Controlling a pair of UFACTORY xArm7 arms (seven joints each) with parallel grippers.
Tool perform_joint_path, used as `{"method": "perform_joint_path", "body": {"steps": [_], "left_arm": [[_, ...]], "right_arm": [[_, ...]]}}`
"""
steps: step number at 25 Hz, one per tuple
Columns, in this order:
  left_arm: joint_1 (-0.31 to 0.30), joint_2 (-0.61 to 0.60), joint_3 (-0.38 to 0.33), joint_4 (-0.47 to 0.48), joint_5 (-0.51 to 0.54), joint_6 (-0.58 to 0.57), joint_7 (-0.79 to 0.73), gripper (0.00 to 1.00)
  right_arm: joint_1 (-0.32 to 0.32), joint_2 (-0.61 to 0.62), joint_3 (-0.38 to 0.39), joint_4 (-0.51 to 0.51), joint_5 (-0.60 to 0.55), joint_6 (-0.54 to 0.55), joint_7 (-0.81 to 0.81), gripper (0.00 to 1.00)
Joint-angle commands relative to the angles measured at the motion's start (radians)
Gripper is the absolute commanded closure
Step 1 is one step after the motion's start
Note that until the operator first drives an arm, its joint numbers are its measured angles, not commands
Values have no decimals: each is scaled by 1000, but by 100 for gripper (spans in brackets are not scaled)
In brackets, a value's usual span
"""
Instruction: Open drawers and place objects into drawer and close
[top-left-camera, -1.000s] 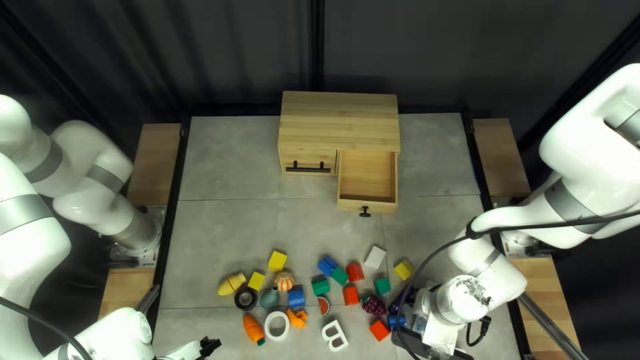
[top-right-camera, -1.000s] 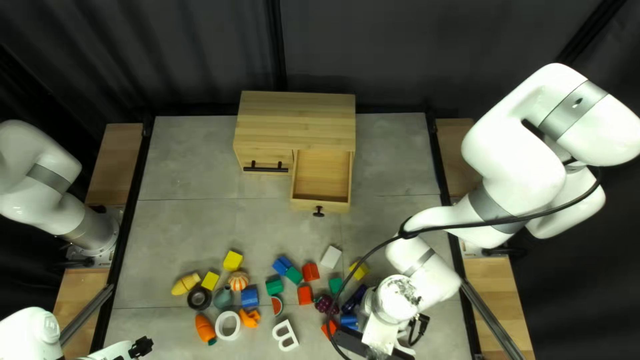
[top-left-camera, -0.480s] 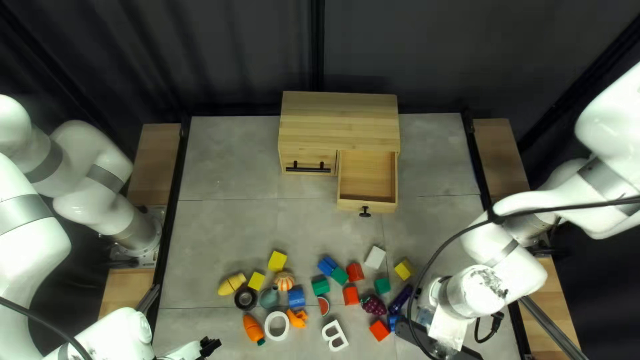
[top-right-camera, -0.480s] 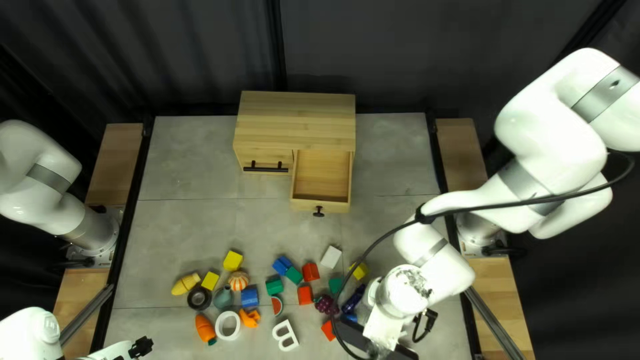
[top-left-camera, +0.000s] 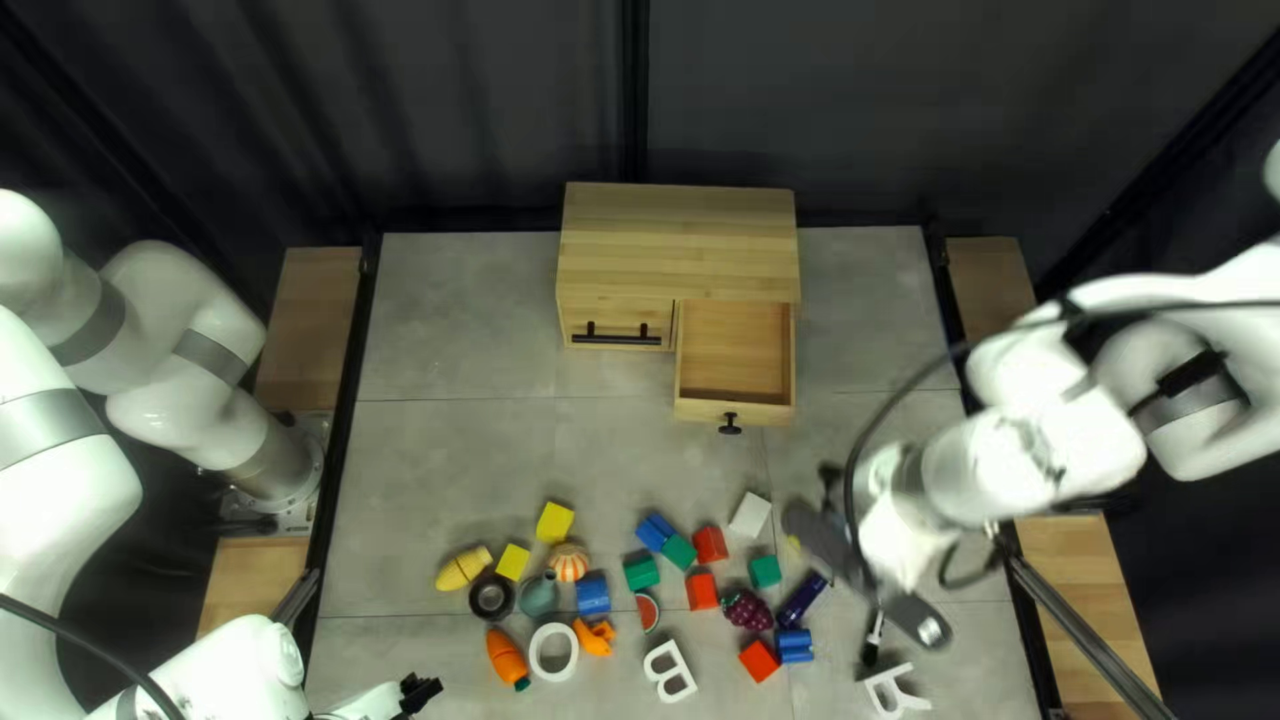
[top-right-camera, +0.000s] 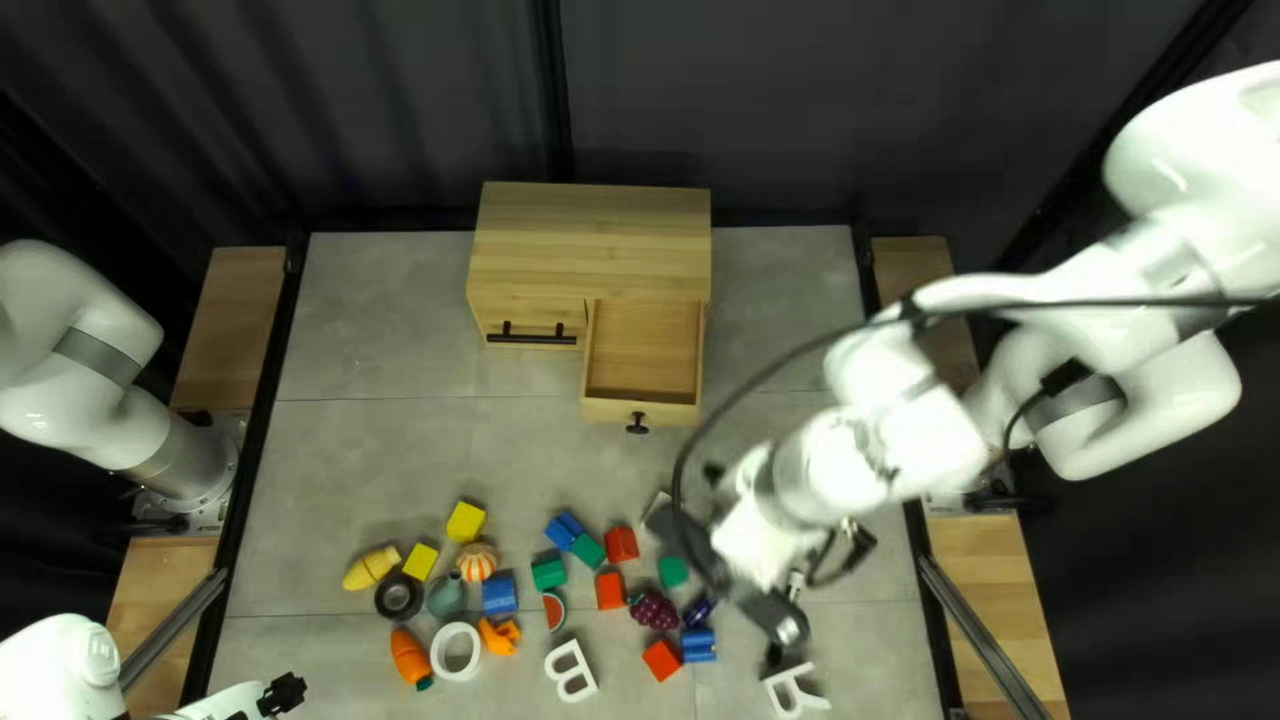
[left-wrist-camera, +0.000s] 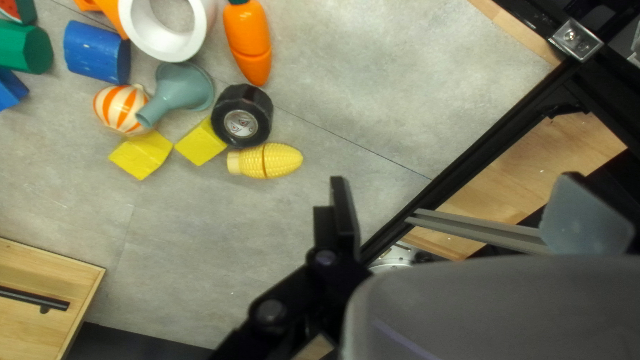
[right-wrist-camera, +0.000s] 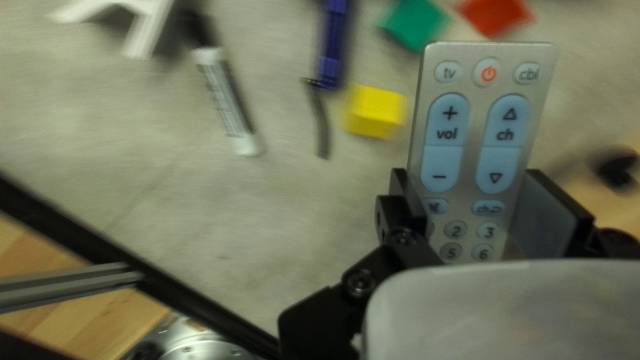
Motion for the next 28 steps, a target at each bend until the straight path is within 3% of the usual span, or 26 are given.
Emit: {"method": "perform_joint_path", "body": {"steps": [1, 9, 19, 28], "left_arm": [[0, 0, 0, 0, 0, 0, 0, 0], [0, 0, 0, 0, 0, 0, 0, 0], [0, 0, 0, 0, 0, 0, 0, 0], [0, 0, 0, 0, 0, 0, 0, 0]], "right_arm": [[-40, 73, -44, 51, -52, -85, -65, 96], [21, 252, -136, 260, 113, -38, -511, 99], [24, 345, -226, 339, 299, 27, -965, 100], [-15, 392, -296, 387, 399, 60, -1179, 100]]}}
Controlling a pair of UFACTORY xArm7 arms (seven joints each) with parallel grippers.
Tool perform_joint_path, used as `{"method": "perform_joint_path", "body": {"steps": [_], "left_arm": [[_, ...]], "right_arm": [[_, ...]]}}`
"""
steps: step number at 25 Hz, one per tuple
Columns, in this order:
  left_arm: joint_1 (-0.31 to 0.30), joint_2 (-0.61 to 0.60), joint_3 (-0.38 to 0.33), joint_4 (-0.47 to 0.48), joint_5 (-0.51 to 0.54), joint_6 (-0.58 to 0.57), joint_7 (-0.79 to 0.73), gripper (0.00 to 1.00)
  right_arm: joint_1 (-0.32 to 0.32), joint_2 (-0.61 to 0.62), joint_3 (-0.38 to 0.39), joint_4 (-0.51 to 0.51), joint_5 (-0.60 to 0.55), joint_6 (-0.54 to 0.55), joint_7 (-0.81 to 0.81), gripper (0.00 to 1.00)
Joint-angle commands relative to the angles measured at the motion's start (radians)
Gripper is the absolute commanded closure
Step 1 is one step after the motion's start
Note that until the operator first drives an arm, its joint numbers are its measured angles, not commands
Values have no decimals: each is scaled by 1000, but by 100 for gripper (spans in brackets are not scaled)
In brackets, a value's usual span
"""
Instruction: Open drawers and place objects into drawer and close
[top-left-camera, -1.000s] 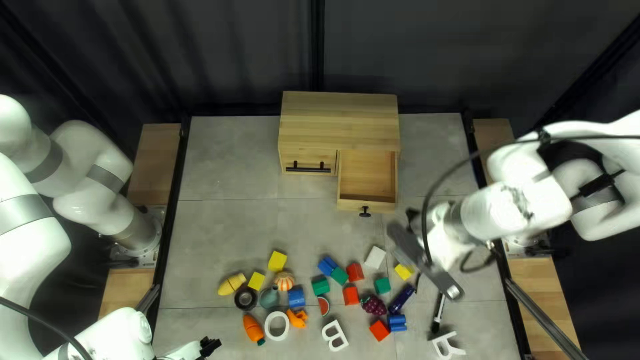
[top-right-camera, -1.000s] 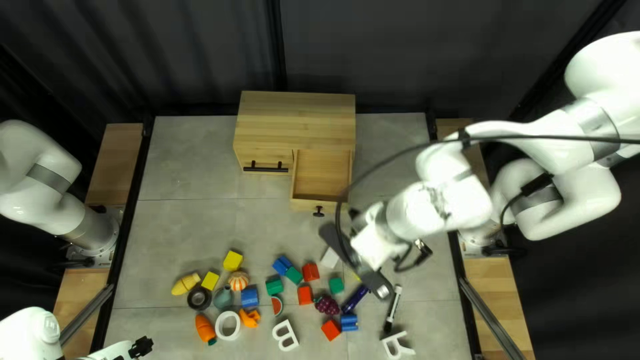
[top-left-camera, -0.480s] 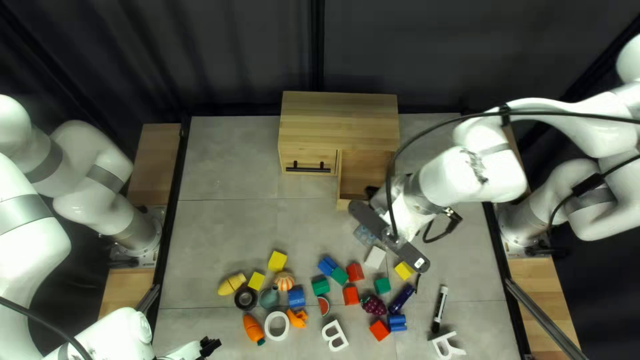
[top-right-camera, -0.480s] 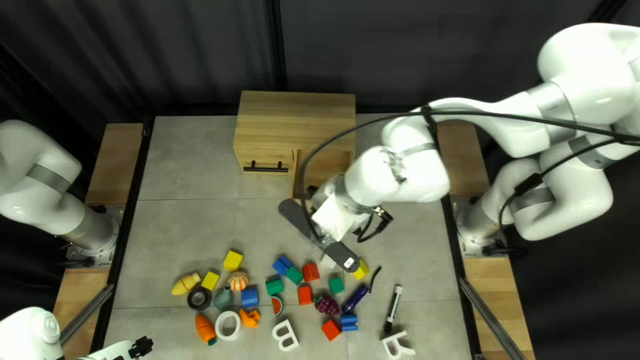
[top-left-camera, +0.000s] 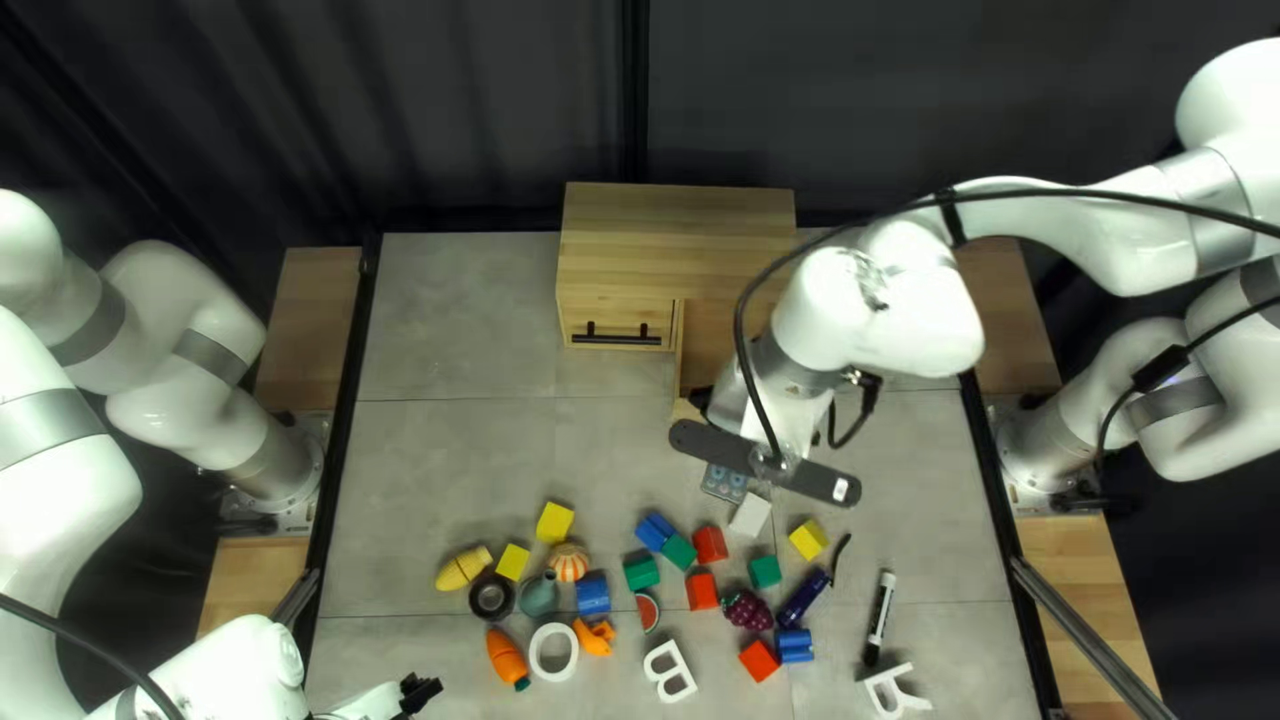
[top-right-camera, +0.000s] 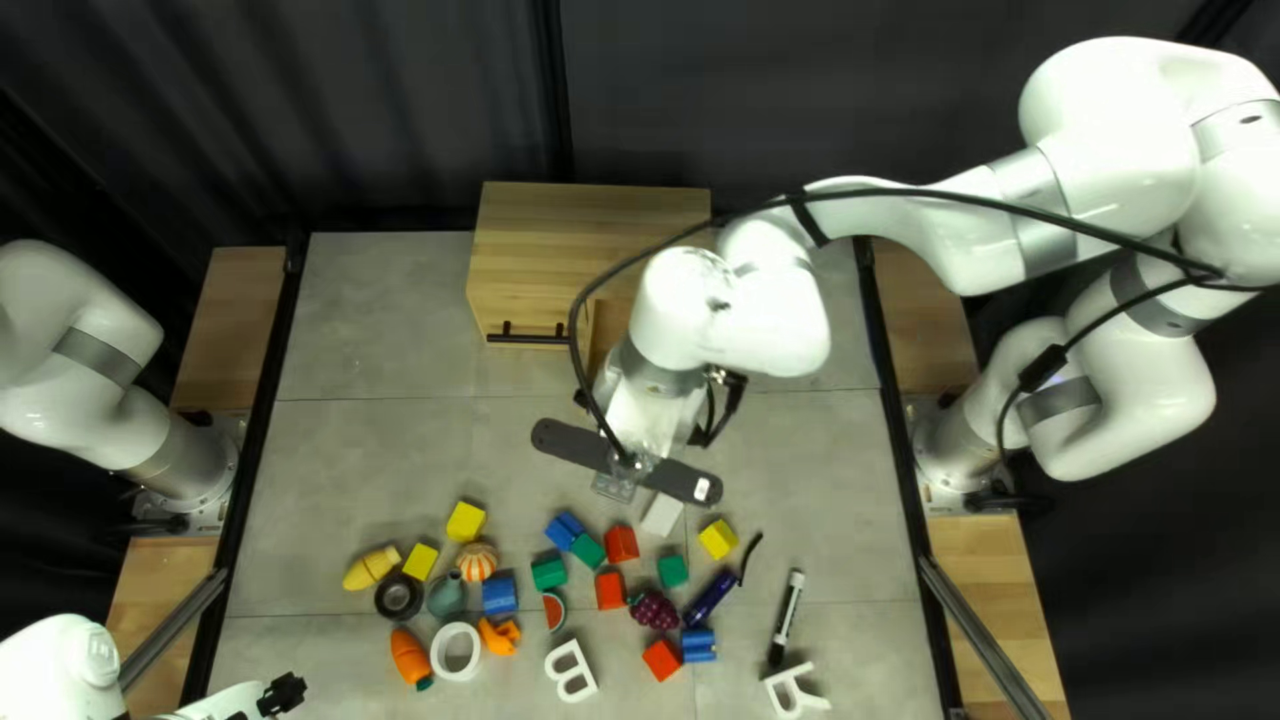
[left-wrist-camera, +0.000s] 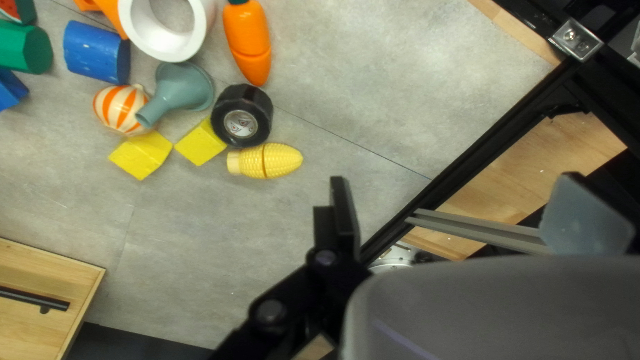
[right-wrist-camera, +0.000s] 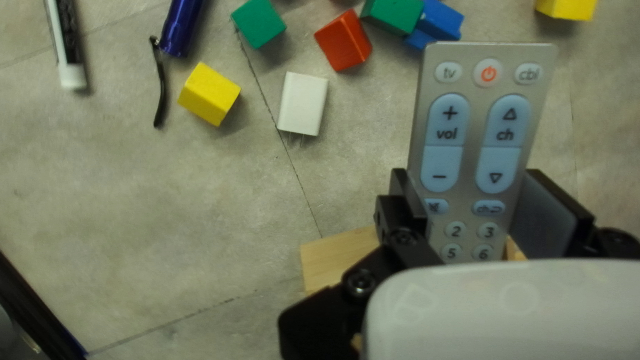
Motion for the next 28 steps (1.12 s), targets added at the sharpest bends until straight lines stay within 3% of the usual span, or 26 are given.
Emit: {"method": "perform_joint_path", "body": {"steps": [1, 14, 28], "left_arm": [[0, 0, 0, 0, 0, 0, 0, 0], [0, 0, 0, 0, 0, 0, 0, 0], [0, 0, 0, 0, 0, 0, 0, 0]], "right_arm": [[-23, 25, -35, 4, 57, -14, -96, 100], [-59, 74, -82, 21, 140, 20, -308, 100], [-89, 109, -111, 36, 134, 41, -387, 100]]}}
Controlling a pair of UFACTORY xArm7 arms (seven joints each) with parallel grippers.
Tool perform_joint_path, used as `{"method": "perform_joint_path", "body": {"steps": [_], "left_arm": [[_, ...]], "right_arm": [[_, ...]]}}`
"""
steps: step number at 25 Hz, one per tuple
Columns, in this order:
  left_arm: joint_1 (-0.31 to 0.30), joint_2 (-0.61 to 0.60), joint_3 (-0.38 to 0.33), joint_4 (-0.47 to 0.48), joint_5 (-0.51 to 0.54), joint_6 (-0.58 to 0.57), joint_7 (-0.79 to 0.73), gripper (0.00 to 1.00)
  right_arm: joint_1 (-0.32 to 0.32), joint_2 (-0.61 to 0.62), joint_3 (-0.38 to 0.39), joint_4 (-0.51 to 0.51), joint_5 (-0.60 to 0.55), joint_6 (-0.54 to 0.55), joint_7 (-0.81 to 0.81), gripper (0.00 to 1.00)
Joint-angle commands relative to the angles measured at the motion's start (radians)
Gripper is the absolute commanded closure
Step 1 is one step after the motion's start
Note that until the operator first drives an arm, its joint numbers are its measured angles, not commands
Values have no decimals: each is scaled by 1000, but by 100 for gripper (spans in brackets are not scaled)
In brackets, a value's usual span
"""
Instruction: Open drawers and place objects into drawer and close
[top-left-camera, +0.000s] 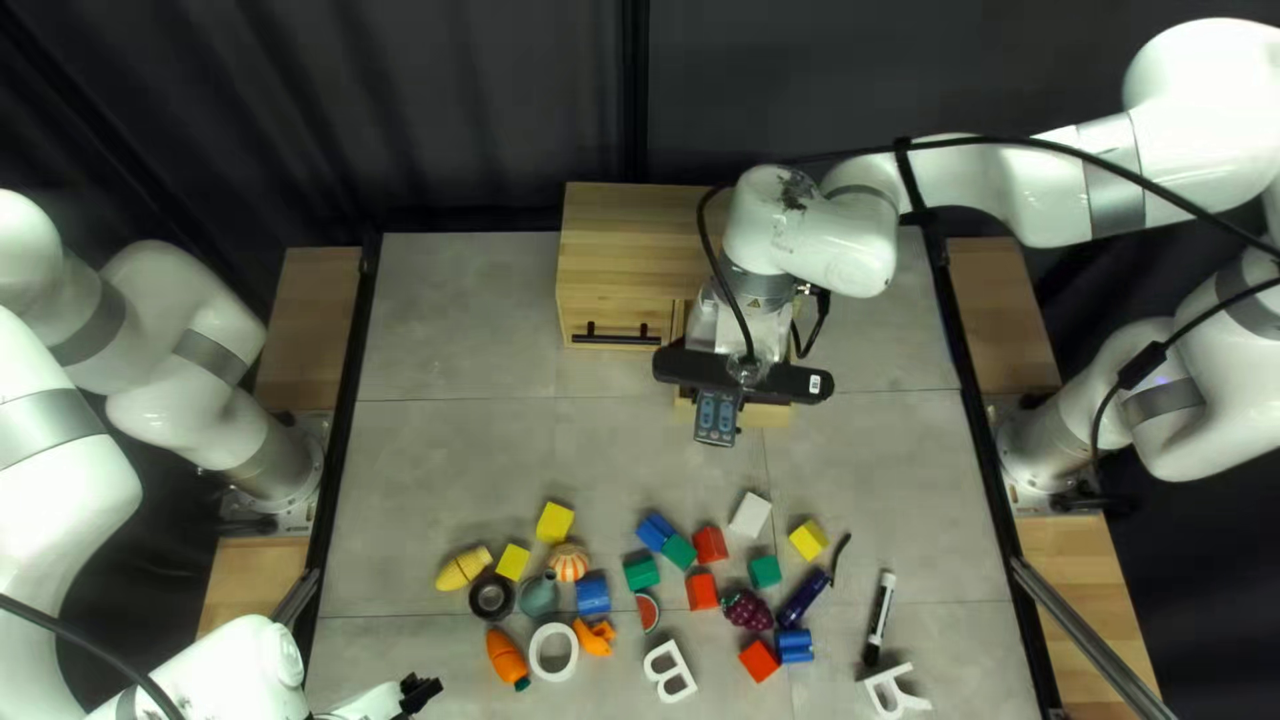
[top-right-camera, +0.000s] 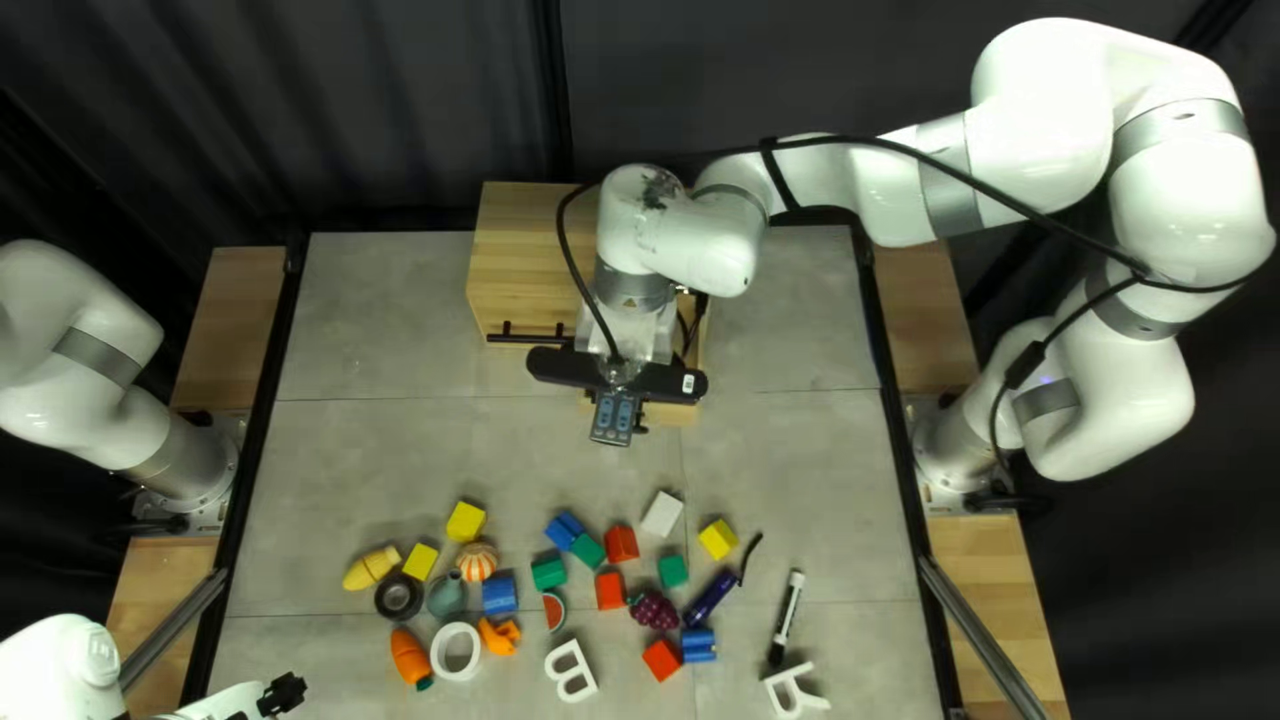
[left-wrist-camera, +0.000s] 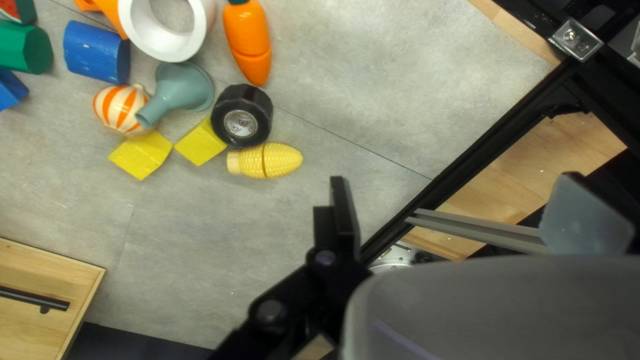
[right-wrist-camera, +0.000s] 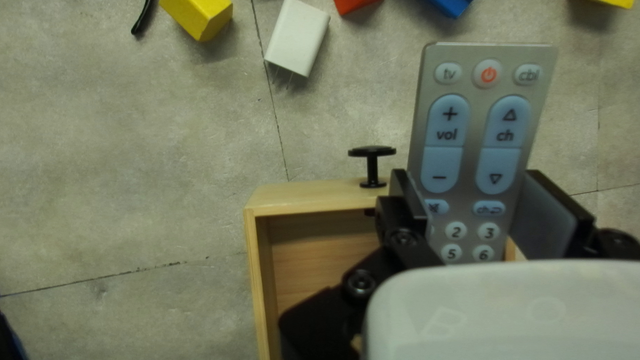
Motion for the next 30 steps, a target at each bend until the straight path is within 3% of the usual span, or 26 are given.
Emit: {"method": "perform_joint_path", "body": {"steps": [1, 30], "left_arm": [[0, 0, 0, 0, 0, 0, 0, 0], [0, 0, 0, 0, 0, 0, 0, 0]], "right_arm": [[-10, 12, -9, 8, -13, 7, -24, 100], [-41, 53, -35, 30, -18, 6, -139, 100]]}}
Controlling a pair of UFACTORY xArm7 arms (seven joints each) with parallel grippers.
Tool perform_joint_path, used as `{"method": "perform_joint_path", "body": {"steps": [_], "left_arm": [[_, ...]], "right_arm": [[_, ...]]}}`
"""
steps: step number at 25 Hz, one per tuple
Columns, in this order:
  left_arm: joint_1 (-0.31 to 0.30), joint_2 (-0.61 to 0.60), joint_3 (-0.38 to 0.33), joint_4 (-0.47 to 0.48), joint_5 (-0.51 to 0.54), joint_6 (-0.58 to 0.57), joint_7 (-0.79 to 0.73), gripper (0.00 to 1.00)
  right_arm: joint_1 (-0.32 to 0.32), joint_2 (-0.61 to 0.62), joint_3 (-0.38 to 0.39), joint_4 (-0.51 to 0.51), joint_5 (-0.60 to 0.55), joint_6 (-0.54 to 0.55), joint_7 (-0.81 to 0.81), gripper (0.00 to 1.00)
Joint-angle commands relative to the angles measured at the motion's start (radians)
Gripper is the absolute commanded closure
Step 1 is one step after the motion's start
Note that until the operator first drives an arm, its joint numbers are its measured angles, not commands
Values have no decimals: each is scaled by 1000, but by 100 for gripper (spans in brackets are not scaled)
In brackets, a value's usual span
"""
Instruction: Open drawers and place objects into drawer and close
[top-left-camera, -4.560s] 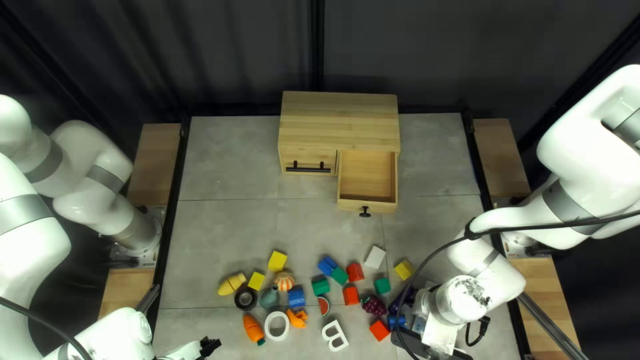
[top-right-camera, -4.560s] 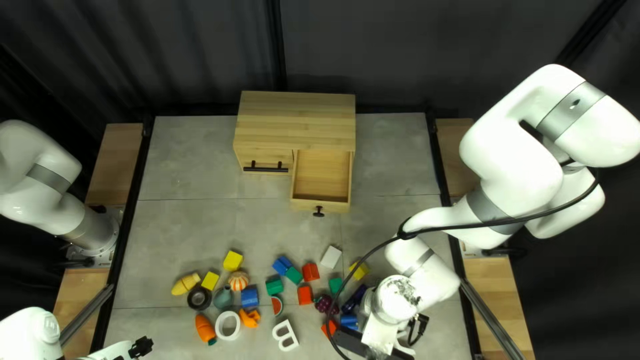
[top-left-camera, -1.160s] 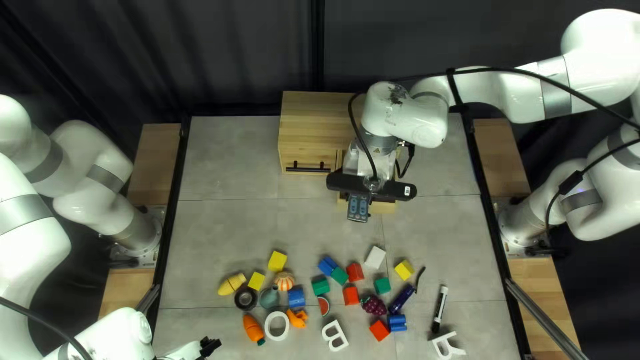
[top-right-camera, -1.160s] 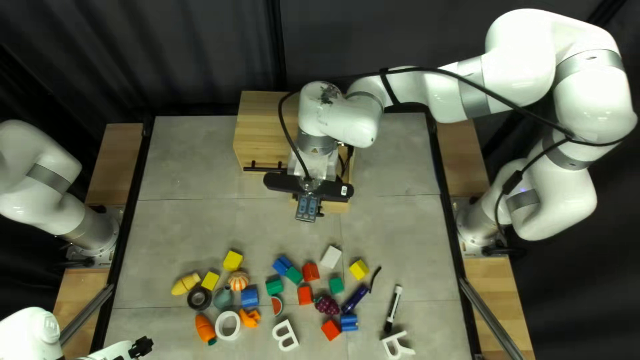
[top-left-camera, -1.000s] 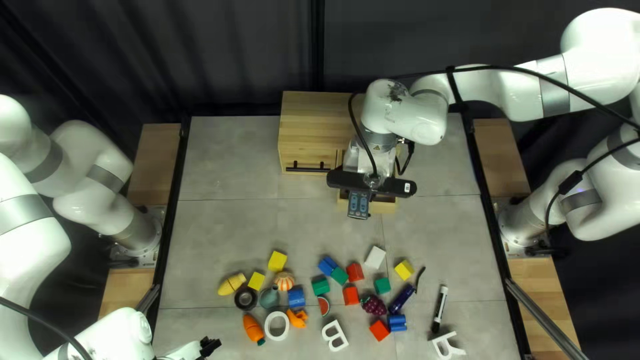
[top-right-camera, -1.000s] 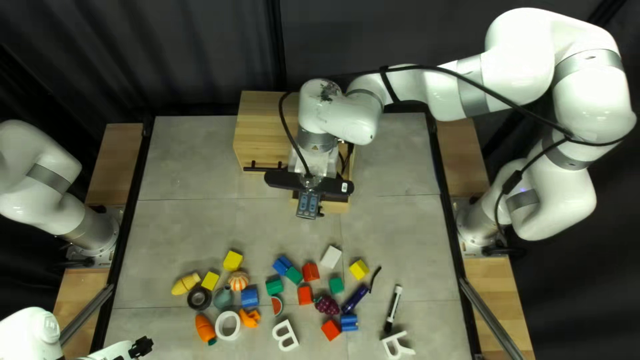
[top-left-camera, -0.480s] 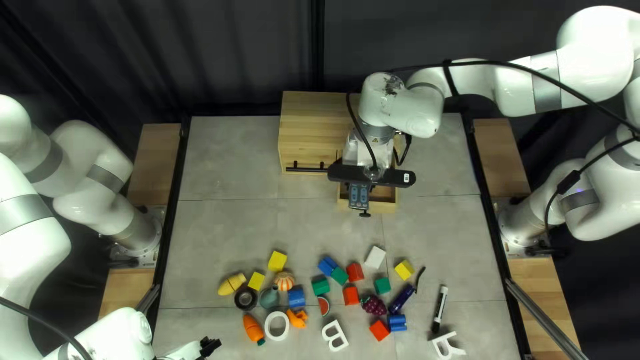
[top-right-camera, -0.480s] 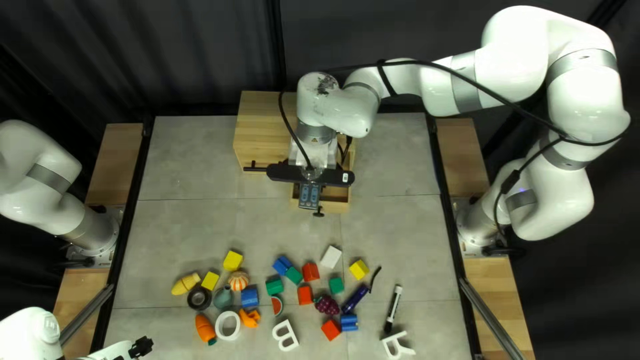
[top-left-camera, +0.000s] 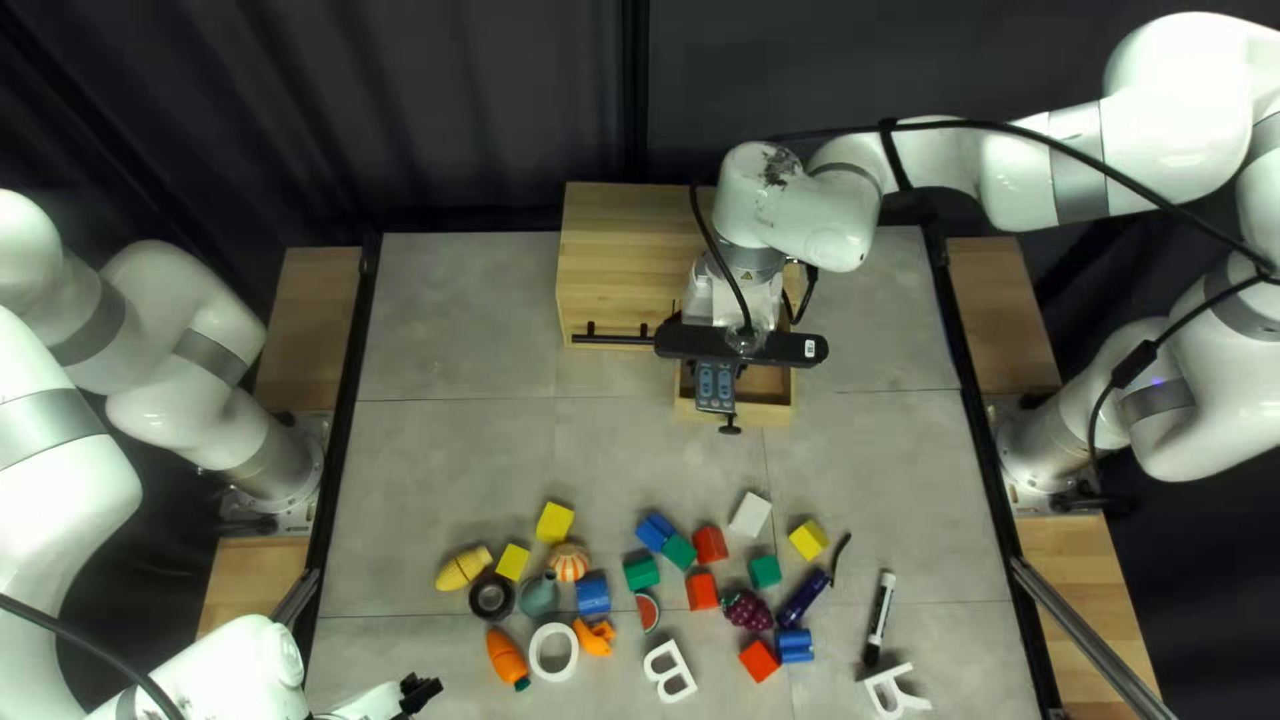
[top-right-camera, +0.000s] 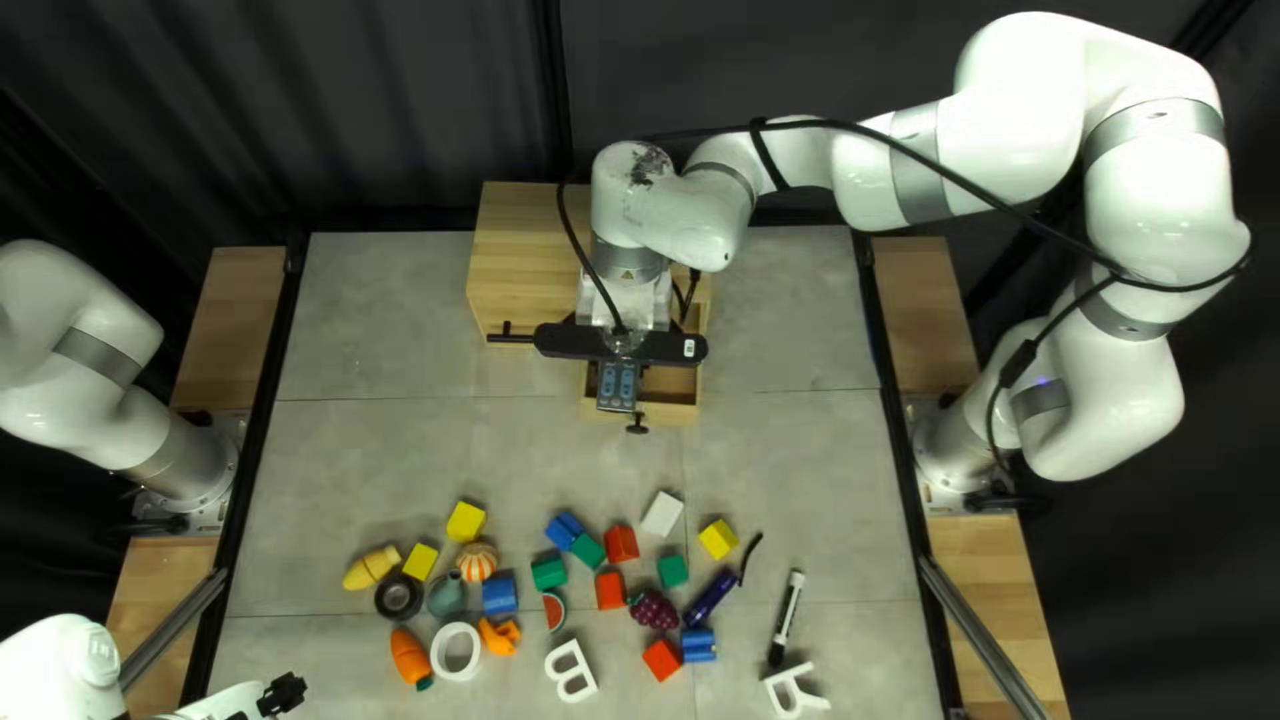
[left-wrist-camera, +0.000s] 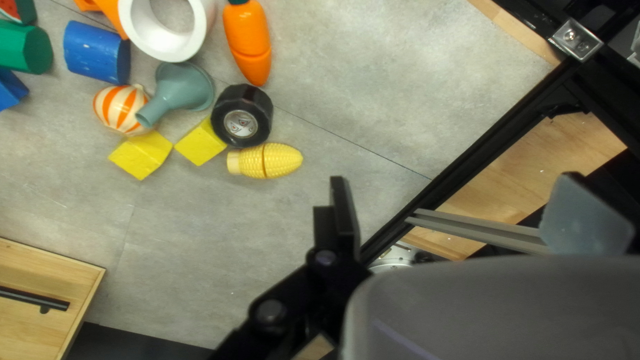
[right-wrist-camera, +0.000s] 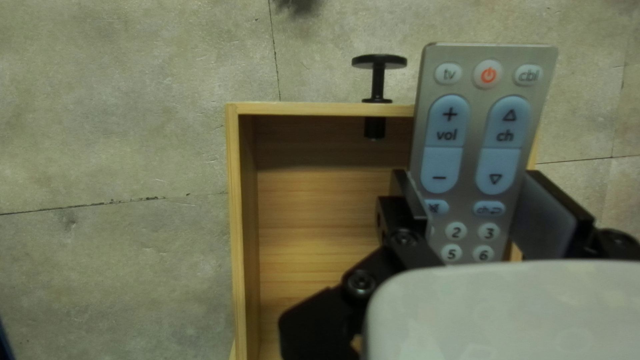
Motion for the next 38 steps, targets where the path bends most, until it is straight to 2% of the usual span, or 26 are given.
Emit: {"method": "perform_joint_path", "body": {"steps": [1, 38], "left_arm": [[0, 0, 0, 0, 0, 0, 0, 0], [0, 0, 0, 0, 0, 0, 0, 0]], "right_arm": [[-6, 2, -4, -3, 5, -3, -12, 100], [-19, 46, -13, 17, -22, -8, -89, 100]]}}
